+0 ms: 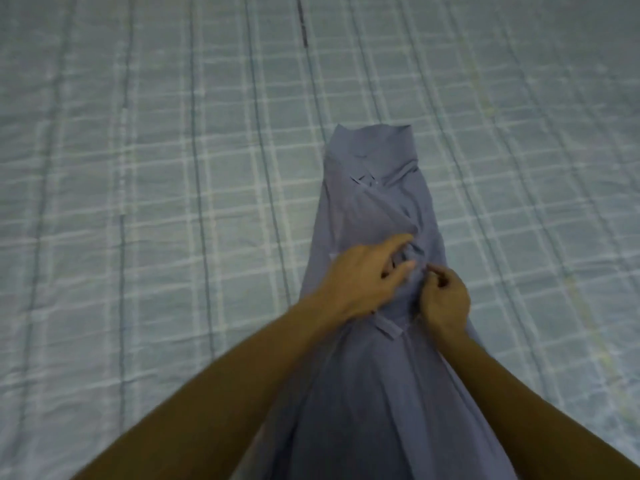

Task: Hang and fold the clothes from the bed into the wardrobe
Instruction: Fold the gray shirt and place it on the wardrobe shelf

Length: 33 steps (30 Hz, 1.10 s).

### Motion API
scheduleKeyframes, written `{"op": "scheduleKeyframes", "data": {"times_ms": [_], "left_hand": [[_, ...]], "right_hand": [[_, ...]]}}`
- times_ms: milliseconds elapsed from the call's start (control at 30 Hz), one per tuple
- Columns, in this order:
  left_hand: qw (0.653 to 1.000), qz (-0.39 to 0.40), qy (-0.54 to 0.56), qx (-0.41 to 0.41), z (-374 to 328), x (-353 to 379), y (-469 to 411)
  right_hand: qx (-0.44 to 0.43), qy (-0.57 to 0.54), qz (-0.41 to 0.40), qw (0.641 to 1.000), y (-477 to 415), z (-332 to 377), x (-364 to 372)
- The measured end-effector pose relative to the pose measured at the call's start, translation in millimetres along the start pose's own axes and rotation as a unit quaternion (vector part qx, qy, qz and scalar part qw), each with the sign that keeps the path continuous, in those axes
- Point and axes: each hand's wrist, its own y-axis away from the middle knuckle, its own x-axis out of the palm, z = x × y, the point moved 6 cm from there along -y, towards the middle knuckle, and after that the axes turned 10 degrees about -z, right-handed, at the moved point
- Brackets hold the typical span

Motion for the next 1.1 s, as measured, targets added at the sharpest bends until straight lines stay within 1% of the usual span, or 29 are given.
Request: {"op": "scheduleKeyframes", "data": {"times_ms": [33,67,100,133,167,200,267,333,400,433,467,500,533,600,667,733,767,833,867,933,1000,1067,1100], "left_hand": [[0.998,-0.008,-0.034,0.053,-10,9,4],[0.994,-0.03,-0.061,0.088,-11,15,9],[0.99,-0.053,-0.084,0.099,-7,17,13],[0.988,-0.067,-0.103,0.092,1,19,19],[0.988,-0.06,-0.123,0.073,16,18,25],[0.986,-0.036,-0.151,0.053,29,19,31],[0.974,0.036,-0.22,0.034,52,25,46],[0.956,0.083,-0.279,0.031,71,26,74],[0.942,0.094,-0.322,0.017,81,24,113],[0.938,0.088,-0.335,-0.001,83,21,136],[0.938,0.074,-0.336,-0.033,84,17,159],[0.94,0.055,-0.326,-0.081,84,12,182],[0.94,0.032,-0.31,-0.137,83,6,206],[0.929,-0.007,-0.282,-0.239,78,-3,249],[0.923,-0.031,-0.258,-0.284,62,-3,284],[0.927,-0.058,-0.186,-0.321,46,3,307],[0.919,-0.07,-0.153,-0.358,42,6,319],[0.886,-0.067,-0.15,-0.433,41,9,342],[0.878,-0.059,-0.166,-0.445,41,8,353],[0.883,-0.052,-0.189,-0.426,32,-3,368],[0.903,-0.078,-0.19,-0.378,13,-14,367],[0.929,-0.086,-0.182,-0.31,-20,-4,359],[0.942,-0.058,-0.178,-0.278,-38,11,354]], "right_hand": [[0.017,0.011,-0.004,1.0,-7,-10,-9],[0.024,0.017,-0.007,1.0,-12,-18,-17],[0.02,0.014,-0.01,1.0,-16,-22,-23],[0.011,0.002,-0.014,1.0,-18,-25,-29],[-0.007,-0.01,-0.015,1.0,-18,-22,-29],[-0.031,-0.02,-0.017,0.999,-16,-18,-29],[-0.112,-0.027,-0.014,0.993,-10,-6,-30],[-0.225,-0.003,0.016,0.974,5,5,-25],[-0.345,0.038,0.041,0.937,27,7,-22],[-0.387,0.057,0.054,0.919,38,4,-22],[-0.411,0.072,0.07,0.906,48,-4,-21],[-0.418,0.082,0.087,0.901,55,-15,-21],[-0.406,0.087,0.106,0.904,60,-30,-21],[-0.357,0.088,0.151,0.918,67,-62,-24],[-0.344,0.113,0.187,0.913,79,-93,-29],[-0.368,0.143,0.214,0.893,97,-114,-41],[-0.383,0.147,0.22,0.885,107,-120,-47],[-0.396,0.141,0.217,0.881,125,-129,-60],[-0.389,0.14,0.205,0.887,132,-132,-65],[-0.346,0.139,0.163,0.914,142,-142,-79],[-0.268,0.131,0.122,0.947,149,-158,-98],[-0.234,0.152,0.107,0.954,162,-175,-116],[-0.233,0.164,0.105,0.953,168,-182,-127]]}}
